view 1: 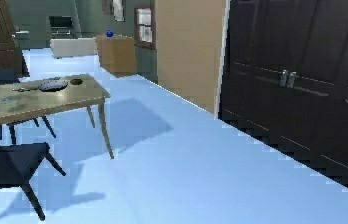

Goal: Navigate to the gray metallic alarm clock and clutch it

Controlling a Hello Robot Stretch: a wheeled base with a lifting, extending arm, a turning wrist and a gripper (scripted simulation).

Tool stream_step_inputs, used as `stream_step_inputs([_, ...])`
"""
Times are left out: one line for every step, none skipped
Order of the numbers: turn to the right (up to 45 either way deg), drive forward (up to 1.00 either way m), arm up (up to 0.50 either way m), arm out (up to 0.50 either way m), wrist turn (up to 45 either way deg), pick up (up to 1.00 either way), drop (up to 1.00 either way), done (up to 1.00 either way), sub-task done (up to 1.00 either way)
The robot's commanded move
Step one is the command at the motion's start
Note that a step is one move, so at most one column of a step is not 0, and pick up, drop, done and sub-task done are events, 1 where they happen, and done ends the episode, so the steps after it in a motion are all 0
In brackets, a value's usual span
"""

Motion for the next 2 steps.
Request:
stream_step_inputs([0.0,1.00,0.00,0.00,0.0,0.00,0.00,0.00,0.00])
stream_step_inputs([-3.0,0.00,0.00,0.00,0.0,0.00,0.00,0.00,0.00])
